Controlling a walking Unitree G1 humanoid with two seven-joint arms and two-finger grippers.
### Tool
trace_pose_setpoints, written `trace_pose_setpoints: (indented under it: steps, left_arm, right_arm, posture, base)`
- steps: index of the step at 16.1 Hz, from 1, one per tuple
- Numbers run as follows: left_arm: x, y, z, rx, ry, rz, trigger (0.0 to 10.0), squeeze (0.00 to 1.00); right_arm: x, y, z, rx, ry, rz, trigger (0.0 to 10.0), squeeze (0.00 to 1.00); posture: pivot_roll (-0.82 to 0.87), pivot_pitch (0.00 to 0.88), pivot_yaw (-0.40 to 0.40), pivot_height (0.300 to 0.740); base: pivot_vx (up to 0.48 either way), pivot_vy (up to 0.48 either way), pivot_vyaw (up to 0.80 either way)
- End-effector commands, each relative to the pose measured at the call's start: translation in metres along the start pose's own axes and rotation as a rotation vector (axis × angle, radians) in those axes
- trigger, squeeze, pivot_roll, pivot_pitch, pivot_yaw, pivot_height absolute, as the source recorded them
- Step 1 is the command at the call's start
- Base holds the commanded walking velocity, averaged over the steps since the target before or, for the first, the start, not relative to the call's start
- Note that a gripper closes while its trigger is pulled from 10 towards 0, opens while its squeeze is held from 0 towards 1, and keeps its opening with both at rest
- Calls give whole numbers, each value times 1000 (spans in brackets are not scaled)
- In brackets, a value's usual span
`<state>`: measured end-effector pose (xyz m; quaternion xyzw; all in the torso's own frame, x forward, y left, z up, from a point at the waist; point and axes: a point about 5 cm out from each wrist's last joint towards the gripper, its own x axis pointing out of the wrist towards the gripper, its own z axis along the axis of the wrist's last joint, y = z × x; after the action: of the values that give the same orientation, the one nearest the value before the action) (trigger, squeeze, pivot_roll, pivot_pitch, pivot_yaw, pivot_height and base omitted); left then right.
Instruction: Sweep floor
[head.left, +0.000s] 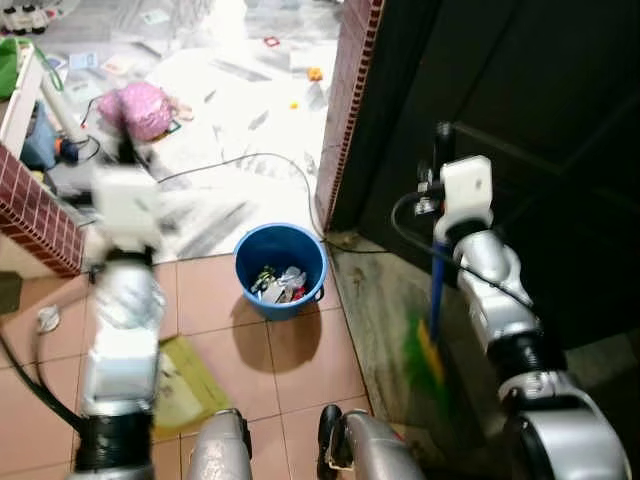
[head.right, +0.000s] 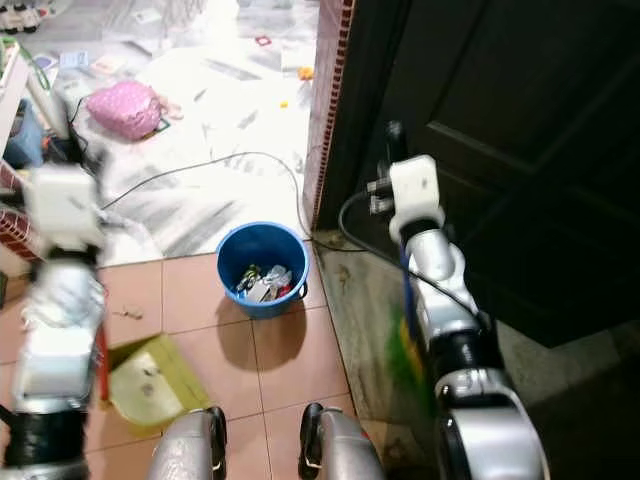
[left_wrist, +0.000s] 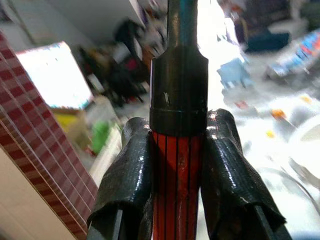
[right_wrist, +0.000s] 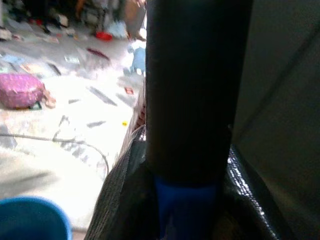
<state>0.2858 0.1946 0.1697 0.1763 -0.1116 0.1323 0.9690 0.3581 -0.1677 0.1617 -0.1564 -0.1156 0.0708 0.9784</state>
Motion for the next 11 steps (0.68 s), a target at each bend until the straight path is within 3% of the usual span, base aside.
trace_pose_setpoints:
  steps: [1, 5, 9, 11]
  left_arm:
    - [-3, -5, 10, -26, -37, -17, 10000, 0]
    - [-22, -23, 4, -59, 14, -85, 10000, 0]
    - [-33, -21, 2, -60, 46, -79, 10000, 0]
    - [-37, -18, 2, -48, 55, -76, 10000, 0]
  right_arm:
    - [5, -7, 14, -23, -73, 1, 10000, 0]
    - [15, -2, 22, 46, -122, 66, 10000, 0]
    - [22, 21, 35, 141, -198, 176, 10000, 0]
    - [22, 33, 37, 131, -224, 230, 10000, 0]
  posture:
    - [18, 231, -59, 740]
    - [46, 270, -42, 740]
    - [80, 294, -35, 740]
    - [95, 303, -34, 740]
  base:
    - [0, 0, 0]
    - [0, 0, 0]
    - [0, 0, 0]
    - [0, 0, 0]
